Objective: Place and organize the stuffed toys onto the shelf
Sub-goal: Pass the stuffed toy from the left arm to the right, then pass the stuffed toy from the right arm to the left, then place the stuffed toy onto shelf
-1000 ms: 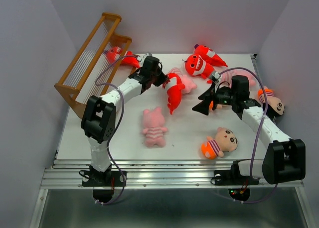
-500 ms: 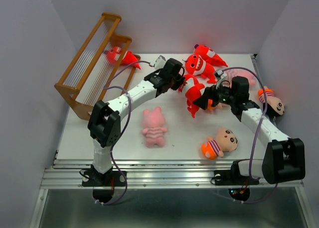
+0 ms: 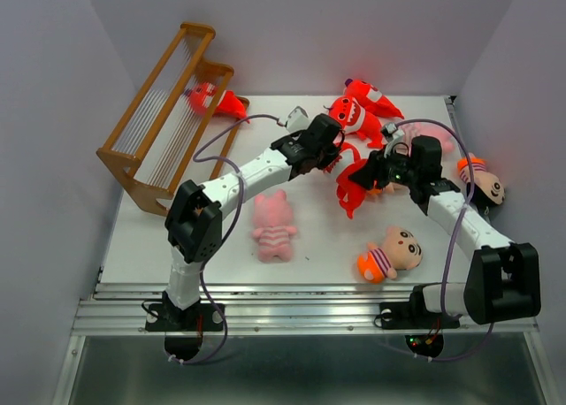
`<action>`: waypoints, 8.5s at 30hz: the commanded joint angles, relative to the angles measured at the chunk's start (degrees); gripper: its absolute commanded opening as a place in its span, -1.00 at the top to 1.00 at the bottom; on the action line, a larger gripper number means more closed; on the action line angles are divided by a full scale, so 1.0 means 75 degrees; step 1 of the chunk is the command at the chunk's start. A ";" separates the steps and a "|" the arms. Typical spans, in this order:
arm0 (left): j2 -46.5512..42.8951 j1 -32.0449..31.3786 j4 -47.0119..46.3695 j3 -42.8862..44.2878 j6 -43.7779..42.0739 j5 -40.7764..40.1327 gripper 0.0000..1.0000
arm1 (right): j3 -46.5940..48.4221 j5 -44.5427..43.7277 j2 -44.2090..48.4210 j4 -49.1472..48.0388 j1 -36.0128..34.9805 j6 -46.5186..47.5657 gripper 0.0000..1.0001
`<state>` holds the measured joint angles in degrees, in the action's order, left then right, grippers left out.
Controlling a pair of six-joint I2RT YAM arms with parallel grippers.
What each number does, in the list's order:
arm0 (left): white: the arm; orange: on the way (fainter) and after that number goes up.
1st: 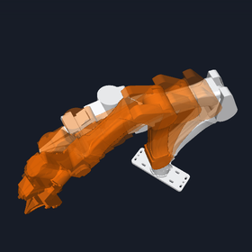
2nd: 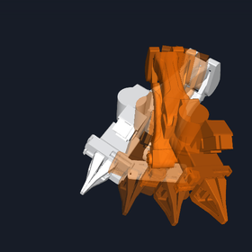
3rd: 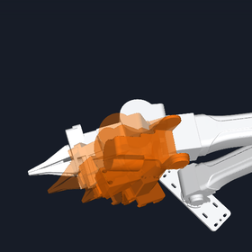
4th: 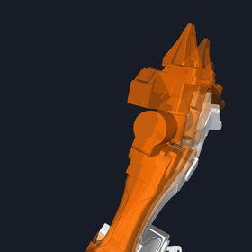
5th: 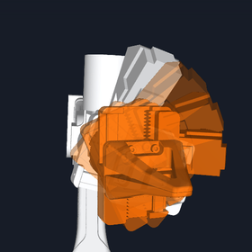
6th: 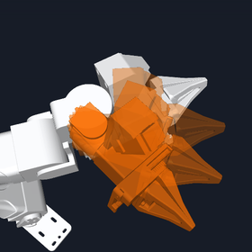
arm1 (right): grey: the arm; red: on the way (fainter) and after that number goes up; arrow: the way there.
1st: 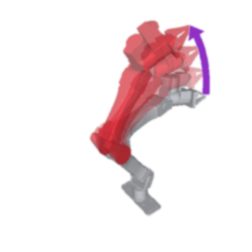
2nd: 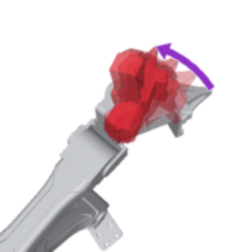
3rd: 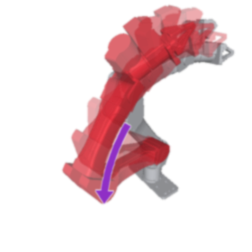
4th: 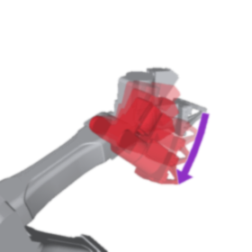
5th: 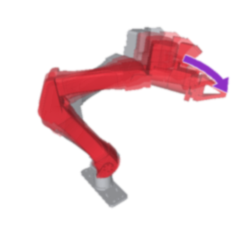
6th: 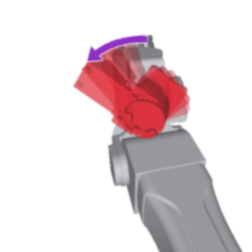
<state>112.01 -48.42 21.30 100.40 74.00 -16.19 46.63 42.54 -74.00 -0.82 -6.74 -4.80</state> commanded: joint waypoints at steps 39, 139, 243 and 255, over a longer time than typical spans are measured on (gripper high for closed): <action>-0.3276 -0.0985 -0.7867 -0.5571 -0.3832 0.3928 -0.94 | -0.0967 0.1932 0.0304 -0.3404 0.1965 -0.4211 0.99; -0.1423 0.2413 -0.4023 -0.3473 -0.5261 -0.0256 1.00 | -0.1343 0.2741 0.0468 -0.4988 0.2036 -0.4704 -1.00; -0.0121 0.5004 -0.3988 -0.2652 -0.5917 0.0775 -0.20 | -0.1319 0.2800 0.0468 -0.4977 0.2106 -0.4669 -1.00; -0.0508 0.4769 -0.4035 -0.2828 -0.6503 0.1080 -0.34 | -0.1319 0.2788 0.0491 -0.4988 0.2176 -0.4622 -1.00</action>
<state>112.57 -12.21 -6.85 79.94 27.99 -8.25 35.88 63.02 -71.64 -36.42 8.84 -40.71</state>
